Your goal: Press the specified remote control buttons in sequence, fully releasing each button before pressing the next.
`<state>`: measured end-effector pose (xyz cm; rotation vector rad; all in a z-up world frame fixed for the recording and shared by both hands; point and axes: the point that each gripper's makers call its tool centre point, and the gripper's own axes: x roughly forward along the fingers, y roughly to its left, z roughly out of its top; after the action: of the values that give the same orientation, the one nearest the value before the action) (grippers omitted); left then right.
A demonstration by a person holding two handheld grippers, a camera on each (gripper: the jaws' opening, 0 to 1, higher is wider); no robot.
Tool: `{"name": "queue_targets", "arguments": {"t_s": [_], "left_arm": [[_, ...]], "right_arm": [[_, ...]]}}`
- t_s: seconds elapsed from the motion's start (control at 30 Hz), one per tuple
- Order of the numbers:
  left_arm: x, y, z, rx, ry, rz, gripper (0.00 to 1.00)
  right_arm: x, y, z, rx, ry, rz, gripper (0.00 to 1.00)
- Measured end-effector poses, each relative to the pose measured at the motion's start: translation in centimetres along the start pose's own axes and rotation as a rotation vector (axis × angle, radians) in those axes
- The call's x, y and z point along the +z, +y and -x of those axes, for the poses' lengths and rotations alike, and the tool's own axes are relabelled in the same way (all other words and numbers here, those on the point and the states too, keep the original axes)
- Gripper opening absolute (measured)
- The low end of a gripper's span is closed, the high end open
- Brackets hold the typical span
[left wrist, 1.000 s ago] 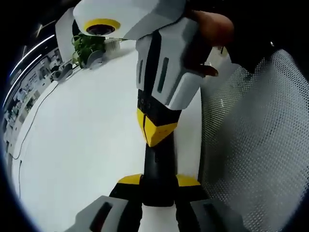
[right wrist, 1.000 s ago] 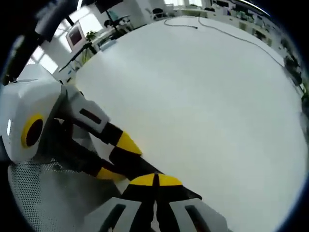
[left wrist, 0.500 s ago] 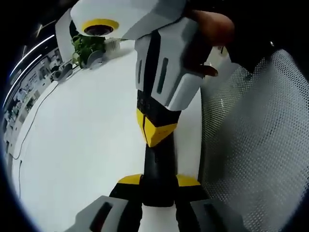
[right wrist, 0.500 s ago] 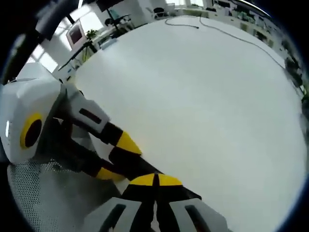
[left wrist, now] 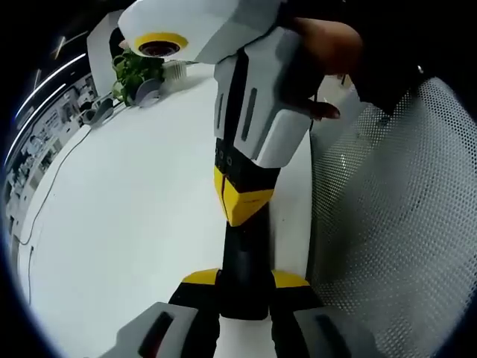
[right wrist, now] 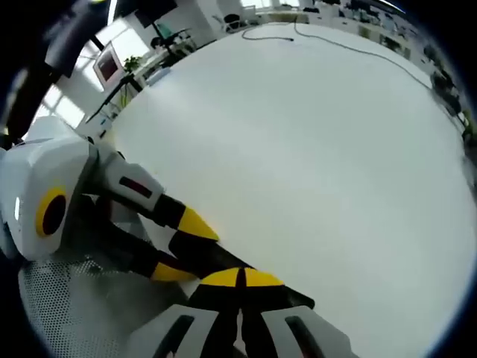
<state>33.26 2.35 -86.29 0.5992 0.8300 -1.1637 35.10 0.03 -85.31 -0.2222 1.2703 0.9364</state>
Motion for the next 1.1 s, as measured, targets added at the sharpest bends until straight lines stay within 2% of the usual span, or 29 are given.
{"name": "queue_targets", "arguments": {"t_s": [0.07,0.13,0.43,0.57,0.7,0.8,0.87,1.0,1.1], "left_arm": [[0.0,0.0,0.0,0.001,0.001,-0.001,0.24],[0.0,0.0,0.0,0.002,0.002,-0.001,0.24],[0.0,0.0,0.0,-0.002,0.005,-0.007,0.24],[0.0,0.0,0.0,-0.001,0.008,-0.01,0.24],[0.0,0.0,0.0,-0.002,0.005,-0.009,0.24],[0.0,0.0,0.0,-0.002,0.006,-0.011,0.24],[0.0,0.0,0.0,-0.002,0.006,-0.011,0.24],[0.0,0.0,0.0,-0.001,0.006,-0.01,0.24],[0.0,0.0,0.0,-0.001,0.003,-0.008,0.24]], "right_arm": [[-0.2,0.3,0.1,0.009,0.013,-0.022,0.0],[-0.2,0.3,0.1,0.003,0.009,-0.001,0.0],[-1.0,1.3,0.1,0.049,0.055,-0.012,0.0],[-1.1,1.4,0.0,0.029,0.064,0.026,0.0],[-1.1,1.2,0.0,0.026,0.071,0.021,0.0],[-1.0,0.6,0.2,-0.003,0.067,0.033,0.0],[-1.0,0.8,0.1,0.017,0.067,0.019,0.0],[-1.0,0.9,0.1,0.012,0.072,0.03,0.0],[-0.5,0.7,0.3,0.006,0.049,0.035,0.0]]}}
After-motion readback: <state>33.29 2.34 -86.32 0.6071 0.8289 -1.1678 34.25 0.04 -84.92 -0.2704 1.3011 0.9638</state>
